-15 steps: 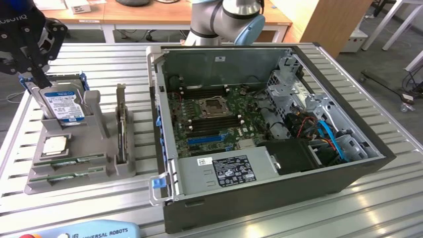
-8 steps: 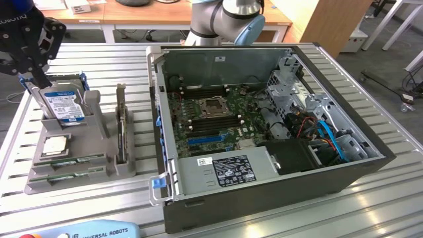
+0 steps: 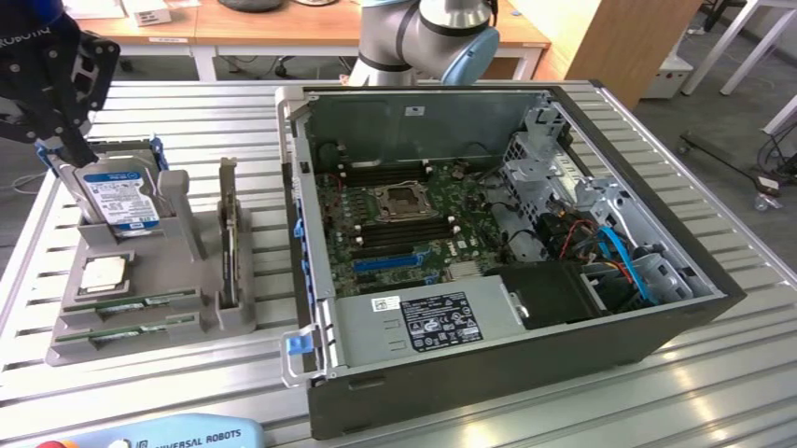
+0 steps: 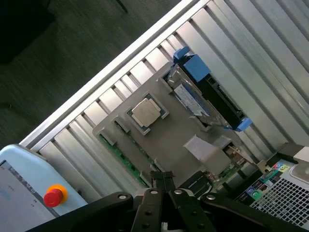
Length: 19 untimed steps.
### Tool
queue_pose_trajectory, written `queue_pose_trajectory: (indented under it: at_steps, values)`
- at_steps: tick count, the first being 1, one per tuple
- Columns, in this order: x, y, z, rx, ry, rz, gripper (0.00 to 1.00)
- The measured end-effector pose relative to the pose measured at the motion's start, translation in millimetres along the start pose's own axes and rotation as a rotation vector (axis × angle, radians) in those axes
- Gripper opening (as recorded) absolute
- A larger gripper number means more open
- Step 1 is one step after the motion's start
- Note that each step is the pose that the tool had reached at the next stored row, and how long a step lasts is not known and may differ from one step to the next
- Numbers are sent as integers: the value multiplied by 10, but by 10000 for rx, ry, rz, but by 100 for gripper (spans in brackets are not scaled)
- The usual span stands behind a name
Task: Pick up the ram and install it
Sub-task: 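Pick up the ram and move it above insertion slot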
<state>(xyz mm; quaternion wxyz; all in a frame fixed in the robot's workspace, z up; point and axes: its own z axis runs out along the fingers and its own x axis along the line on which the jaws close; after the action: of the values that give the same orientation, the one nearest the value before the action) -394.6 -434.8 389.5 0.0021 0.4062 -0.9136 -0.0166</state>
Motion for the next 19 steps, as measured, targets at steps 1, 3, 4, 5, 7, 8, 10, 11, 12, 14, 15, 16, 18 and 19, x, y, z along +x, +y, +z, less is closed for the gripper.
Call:
queue_pose_trajectory:
  at_steps: [1,3,4,5,7,8,10,11,12,14,15,16,18,19]
  values:
    - [0,0,0,-1,6,-155,10]
    - [0,0,1,-1,18,-468,10]
    - [0,0,1,-2,25,-619,10]
    - [0,0,1,-3,30,-770,10]
    - [0,0,2,-4,41,-1068,10]
    - [0,0,2,-4,46,-1217,10]
    - [0,0,2,-6,59,-1529,10]
    - [0,0,3,-7,63,-1680,10]
    - [0,0,3,-8,69,-1834,10]
    - [0,0,3,-10,80,-2148,10]
    - [0,0,3,-12,85,-2306,10]
    - [0,0,3,-13,91,-2466,10]
    - [0,0,4,-16,101,-2798,10]
    - [0,0,4,-18,106,-2957,10]
